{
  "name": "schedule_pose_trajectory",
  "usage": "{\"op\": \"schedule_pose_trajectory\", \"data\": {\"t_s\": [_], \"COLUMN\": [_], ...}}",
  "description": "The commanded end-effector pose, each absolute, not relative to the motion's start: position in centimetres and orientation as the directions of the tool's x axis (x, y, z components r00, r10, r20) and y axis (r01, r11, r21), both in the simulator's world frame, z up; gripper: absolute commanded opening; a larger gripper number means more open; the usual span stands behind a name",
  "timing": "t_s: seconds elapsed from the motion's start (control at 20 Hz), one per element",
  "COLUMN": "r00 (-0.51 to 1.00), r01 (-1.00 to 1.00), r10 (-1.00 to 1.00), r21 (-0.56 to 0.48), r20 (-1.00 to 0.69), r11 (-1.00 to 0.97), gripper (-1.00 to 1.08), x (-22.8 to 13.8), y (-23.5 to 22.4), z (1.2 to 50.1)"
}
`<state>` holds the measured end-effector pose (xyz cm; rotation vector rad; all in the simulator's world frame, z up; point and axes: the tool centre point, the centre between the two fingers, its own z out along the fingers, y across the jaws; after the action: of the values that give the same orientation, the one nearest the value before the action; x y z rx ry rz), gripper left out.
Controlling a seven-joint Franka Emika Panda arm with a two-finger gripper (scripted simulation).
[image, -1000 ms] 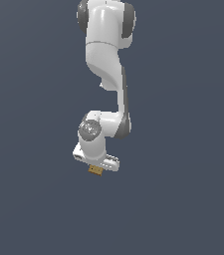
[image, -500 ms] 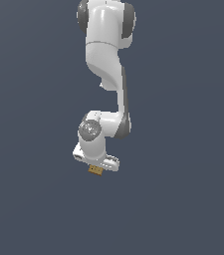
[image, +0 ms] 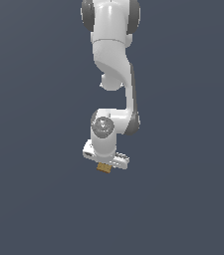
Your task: Pick up the object and move it to a goal position.
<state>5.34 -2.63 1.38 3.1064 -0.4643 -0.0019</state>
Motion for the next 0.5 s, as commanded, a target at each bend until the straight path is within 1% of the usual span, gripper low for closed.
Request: {"op": "schedule_pose_trajectory", "data": {"t_s": [0.0, 0.25, 0.45], "r00": [0.957, 0.957, 0.957], "r01": [-0.290, -0.290, -0.290], "r10": [-0.290, -0.290, -0.290], "r21": [0.000, 0.000, 0.000], "r20": [0.000, 0.000, 0.000], "r11": [-0.957, -0.957, -0.957], "gripper": [-1.00, -1.00, -1.00], "x": [4.9, 4.3, 4.2], "y": [-0.4, 3.0, 4.1], "z": [1.6, 1.9, 2.0]}}
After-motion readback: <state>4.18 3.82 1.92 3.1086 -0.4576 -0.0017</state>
